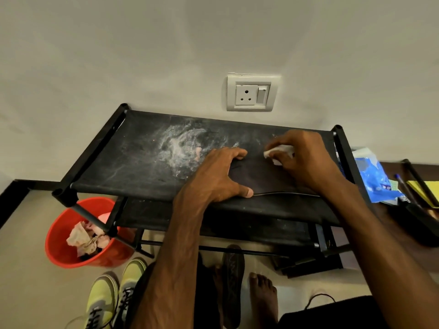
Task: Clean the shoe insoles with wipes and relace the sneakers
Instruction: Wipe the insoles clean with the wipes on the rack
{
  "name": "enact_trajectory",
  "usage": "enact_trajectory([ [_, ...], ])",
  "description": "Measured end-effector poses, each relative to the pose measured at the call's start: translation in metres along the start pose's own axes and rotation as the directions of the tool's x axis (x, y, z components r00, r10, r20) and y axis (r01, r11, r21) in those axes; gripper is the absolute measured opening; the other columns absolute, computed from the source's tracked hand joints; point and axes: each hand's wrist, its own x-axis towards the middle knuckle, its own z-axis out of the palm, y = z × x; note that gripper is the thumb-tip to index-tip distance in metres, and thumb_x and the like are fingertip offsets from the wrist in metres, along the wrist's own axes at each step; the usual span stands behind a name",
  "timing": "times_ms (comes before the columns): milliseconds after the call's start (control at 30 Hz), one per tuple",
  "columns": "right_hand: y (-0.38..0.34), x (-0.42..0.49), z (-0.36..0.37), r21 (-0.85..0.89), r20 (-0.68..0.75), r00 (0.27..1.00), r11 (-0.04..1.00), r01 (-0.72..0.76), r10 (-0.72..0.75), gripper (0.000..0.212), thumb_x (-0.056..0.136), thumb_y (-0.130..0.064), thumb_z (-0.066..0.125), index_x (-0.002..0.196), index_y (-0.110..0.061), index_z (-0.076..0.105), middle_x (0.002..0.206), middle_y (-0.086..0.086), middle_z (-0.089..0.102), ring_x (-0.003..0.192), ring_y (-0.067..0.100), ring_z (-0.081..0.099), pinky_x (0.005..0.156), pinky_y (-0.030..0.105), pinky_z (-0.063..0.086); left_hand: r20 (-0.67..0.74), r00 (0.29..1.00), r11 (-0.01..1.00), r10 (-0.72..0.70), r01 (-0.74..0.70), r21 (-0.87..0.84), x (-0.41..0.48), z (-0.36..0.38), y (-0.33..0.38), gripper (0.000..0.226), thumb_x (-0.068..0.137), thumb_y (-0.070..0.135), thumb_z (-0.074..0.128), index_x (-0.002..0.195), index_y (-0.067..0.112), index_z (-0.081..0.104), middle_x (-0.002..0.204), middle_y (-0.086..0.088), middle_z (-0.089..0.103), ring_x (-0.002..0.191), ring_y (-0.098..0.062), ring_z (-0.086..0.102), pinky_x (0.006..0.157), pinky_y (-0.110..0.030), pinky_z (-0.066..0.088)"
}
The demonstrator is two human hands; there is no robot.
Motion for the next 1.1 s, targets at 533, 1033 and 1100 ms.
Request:
enact_trajectory([
  [533,0.014,-0.018,-0.014,0.138,-0.109,0.993,0.990,-0.021,0.036,0.025,0.092,-0.007,0.069,0.092,-0.030,0.079,0.099,-0.009,0.072,0.088,0.006,0.063,0.078,0.010,0.049,-0.009,0.993,0.991,0.114,-0.113,0.074,0.001,0.002,0.017,0.096,0.073,0.051,0.085,0.152,0.027,0.037,0.154,0.007,0.037,0.144,-0.010,0.025,0.120,-0.034,0.026],
  [1033,0.005,-0.014,-0.004,0.080,0.217,0.966,0.989,0.125,-0.140,0.022,0.090,-0.011,0.068,0.103,-0.024,0.080,0.109,-0.008,0.071,0.091,0.013,0.067,0.081,0.031,0.058,0.069,0.996,0.992,0.065,-0.072,0.107,0.003,0.004,0.004,0.078,0.077,0.059,0.077,0.144,0.032,0.050,0.149,0.011,0.043,0.141,-0.008,0.030,0.119,-0.040,0.029],
  [1100,0.005,-0.012,-0.002,0.071,0.224,0.965,0.990,0.119,-0.133,0.017,0.089,-0.016,0.073,0.102,-0.024,0.080,0.108,-0.008,0.071,0.088,0.013,0.068,0.080,0.032,0.059,0.066,0.996,0.989,0.064,-0.072,0.130,0.004,0.005,0.005,0.076,0.078,0.056,0.078,0.144,0.030,0.051,0.149,0.010,0.044,0.141,-0.010,0.030,0.119,-0.040,0.029],
])
